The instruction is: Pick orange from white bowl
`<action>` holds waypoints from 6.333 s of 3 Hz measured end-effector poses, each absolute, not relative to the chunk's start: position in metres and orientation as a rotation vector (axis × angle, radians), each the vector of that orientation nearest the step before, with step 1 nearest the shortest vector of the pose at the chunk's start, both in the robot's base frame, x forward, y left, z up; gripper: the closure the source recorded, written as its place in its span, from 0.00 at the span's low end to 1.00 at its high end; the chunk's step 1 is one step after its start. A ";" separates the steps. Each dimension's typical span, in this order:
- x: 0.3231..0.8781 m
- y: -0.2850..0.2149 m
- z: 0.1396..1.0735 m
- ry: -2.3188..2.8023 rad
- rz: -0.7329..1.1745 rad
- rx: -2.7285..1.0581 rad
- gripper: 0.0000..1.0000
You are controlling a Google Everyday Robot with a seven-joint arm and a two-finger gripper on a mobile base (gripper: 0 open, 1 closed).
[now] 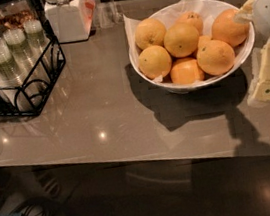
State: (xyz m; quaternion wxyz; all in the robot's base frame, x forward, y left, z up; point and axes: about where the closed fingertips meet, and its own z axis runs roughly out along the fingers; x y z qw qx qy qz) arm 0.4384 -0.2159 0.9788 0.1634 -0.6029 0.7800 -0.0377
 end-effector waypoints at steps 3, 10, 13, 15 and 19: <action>0.493 -0.213 1.004 2.078 0.015 -1.787 0.00; 0.585 -0.300 0.983 2.139 0.025 -1.595 0.00; 0.624 -0.276 0.962 2.051 0.118 -1.592 0.00; 0.629 -0.275 0.961 2.045 0.112 -1.584 0.42; 0.629 -0.275 0.961 2.045 0.112 -1.584 1.00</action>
Offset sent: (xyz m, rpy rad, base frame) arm 0.0199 -0.0005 0.0123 0.0425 0.0009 0.0669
